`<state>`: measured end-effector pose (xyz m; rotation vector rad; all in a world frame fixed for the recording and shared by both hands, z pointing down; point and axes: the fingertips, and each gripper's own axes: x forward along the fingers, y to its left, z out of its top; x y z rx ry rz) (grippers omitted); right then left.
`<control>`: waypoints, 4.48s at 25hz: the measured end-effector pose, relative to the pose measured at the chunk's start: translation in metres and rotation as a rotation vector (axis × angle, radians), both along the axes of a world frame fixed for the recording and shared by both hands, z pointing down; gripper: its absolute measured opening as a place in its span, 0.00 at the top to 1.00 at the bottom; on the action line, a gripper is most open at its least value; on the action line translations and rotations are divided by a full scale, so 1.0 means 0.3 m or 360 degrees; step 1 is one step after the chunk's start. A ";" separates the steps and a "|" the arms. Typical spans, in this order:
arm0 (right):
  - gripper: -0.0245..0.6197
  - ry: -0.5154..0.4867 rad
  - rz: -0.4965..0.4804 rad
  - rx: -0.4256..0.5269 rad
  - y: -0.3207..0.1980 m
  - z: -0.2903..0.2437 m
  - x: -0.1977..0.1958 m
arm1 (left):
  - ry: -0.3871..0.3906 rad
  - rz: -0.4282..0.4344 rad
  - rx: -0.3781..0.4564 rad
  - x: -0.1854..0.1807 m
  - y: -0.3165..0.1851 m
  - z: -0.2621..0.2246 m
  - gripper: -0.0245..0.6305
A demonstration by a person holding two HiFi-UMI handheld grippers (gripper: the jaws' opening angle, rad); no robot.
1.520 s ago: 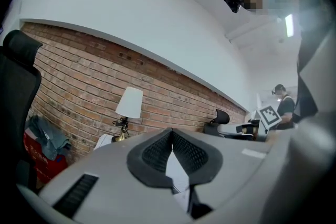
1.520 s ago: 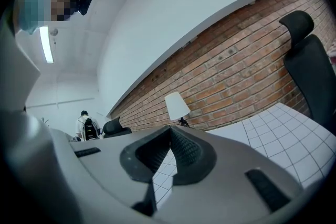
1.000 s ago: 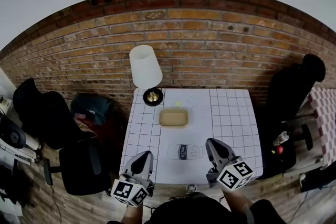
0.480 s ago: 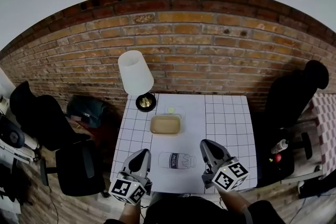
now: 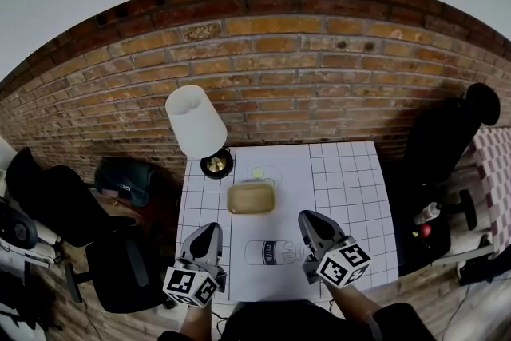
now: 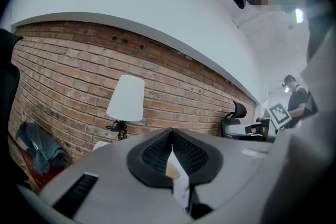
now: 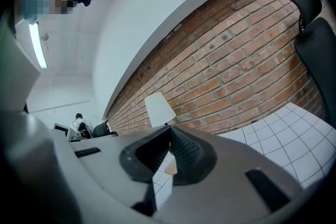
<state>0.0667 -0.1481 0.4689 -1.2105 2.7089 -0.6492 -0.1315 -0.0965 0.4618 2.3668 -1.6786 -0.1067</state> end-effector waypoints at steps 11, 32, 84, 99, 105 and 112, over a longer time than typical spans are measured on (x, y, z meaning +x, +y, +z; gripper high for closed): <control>0.96 0.0089 0.0141 -0.0074 -0.114 0.108 -0.103 | -0.0034 0.0138 -0.0083 -0.096 -0.167 0.093 0.95; 0.95 0.0251 0.0246 -0.0329 -0.224 0.429 -0.211 | 0.0014 0.0233 -0.0412 -0.167 -0.342 0.435 0.94; 0.77 0.0270 0.0144 -0.0563 -0.306 0.635 -0.267 | 0.0231 0.0351 -0.0769 -0.081 -0.399 0.670 0.68; 0.85 0.0177 0.0190 -0.0465 -0.303 0.534 -0.237 | 0.0241 0.0307 -0.0619 -0.098 -0.394 0.562 0.80; 0.91 0.0148 0.0214 -0.0420 -0.295 0.487 -0.215 | 0.0257 0.0293 -0.0562 -0.095 -0.385 0.514 0.82; 0.92 0.0108 0.0227 -0.0344 -0.288 0.408 -0.198 | 0.0267 0.0285 -0.0475 -0.091 -0.377 0.441 0.84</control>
